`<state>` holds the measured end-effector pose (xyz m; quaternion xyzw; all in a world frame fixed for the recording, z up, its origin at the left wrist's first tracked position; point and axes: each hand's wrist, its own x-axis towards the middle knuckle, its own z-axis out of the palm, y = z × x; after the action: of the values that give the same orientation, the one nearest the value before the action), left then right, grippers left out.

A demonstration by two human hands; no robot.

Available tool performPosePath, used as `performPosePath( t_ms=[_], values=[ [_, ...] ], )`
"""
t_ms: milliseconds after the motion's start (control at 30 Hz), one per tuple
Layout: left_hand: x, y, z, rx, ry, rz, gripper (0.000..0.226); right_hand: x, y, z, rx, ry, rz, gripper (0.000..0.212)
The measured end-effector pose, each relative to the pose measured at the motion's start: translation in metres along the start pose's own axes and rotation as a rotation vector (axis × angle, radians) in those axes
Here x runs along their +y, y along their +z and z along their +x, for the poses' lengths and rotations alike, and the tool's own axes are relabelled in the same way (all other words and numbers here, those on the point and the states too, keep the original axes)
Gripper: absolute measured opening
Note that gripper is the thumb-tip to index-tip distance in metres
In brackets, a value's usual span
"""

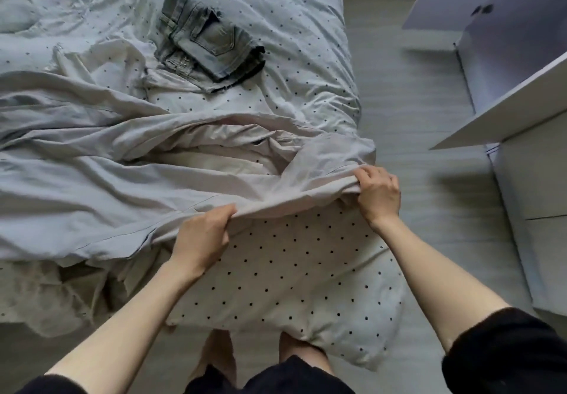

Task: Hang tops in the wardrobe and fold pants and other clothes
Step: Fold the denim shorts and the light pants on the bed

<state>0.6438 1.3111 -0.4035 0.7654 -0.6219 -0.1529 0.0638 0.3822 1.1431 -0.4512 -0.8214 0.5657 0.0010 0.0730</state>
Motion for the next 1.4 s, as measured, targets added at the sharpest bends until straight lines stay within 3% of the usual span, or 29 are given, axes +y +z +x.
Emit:
performPosePath(
  t_ms=[167,267,367,433,500,567,633,700,867,933,1033,1100,1167,1233,1267,1333,1400],
  values=[
    [0.023,0.025,0.005,-0.190,0.018,0.042,0.026,0.040,-0.022,-0.007,0.117,-0.032,0.055,0.038],
    [0.043,0.045,0.002,-0.293,0.044,0.088,0.008,0.055,-0.027,-0.036,0.203,-0.132,0.010,0.036],
    [0.055,0.061,-0.002,-0.388,0.060,0.102,0.009,0.070,-0.020,-0.075,0.172,-0.192,-0.036,0.041],
    [0.058,0.069,-0.009,-0.492,0.066,0.122,0.008,0.080,-0.010,-0.104,0.045,-0.236,-0.035,0.048],
    [0.054,0.076,-0.015,-0.646,0.076,0.155,0.005,0.085,0.000,-0.126,-0.214,-0.265,-0.028,0.047],
    [0.047,0.080,-0.017,-0.821,0.087,0.184,0.019,0.084,0.011,-0.136,-0.513,-0.269,-0.026,0.045],
    [0.037,0.080,-0.009,-0.894,0.100,0.203,0.030,0.080,0.020,-0.129,-0.667,-0.212,0.015,0.049],
    [0.032,0.075,0.005,-0.821,0.113,0.194,0.032,0.071,0.023,-0.114,-0.654,-0.140,0.065,0.049],
    [0.021,0.068,0.069,-0.457,0.179,0.114,0.032,0.044,0.029,-0.035,-0.281,0.101,0.267,0.041],
    [0.013,0.067,0.104,-0.316,0.213,0.124,0.037,0.034,0.038,0.009,-0.265,0.223,0.336,0.043],
    [-0.002,0.063,0.157,-0.115,0.237,0.189,0.044,0.023,0.054,0.071,-0.226,0.468,0.671,0.036],
    [-0.014,0.061,0.191,0.010,0.204,0.255,0.050,0.023,0.066,0.107,-0.238,0.489,0.855,0.029],
    [-0.025,0.060,0.223,0.042,0.152,0.346,0.052,0.025,0.071,0.133,-0.367,0.413,0.918,0.037],
    [-0.034,0.062,0.247,-0.027,0.079,0.400,0.055,0.030,0.076,0.147,-0.521,0.402,0.921,0.051],
    [-0.036,0.063,0.256,-0.061,0.043,0.409,0.056,0.032,0.078,0.150,-0.576,0.393,0.933,0.045],
    [-0.037,0.066,0.265,-0.068,0.005,0.418,0.046,0.030,0.076,0.153,-0.636,0.375,0.918,0.013],
    [-0.032,0.063,0.266,-0.002,-0.017,0.399,0.029,0.030,0.070,0.162,-0.522,0.350,0.753,0.016]
  ],
)
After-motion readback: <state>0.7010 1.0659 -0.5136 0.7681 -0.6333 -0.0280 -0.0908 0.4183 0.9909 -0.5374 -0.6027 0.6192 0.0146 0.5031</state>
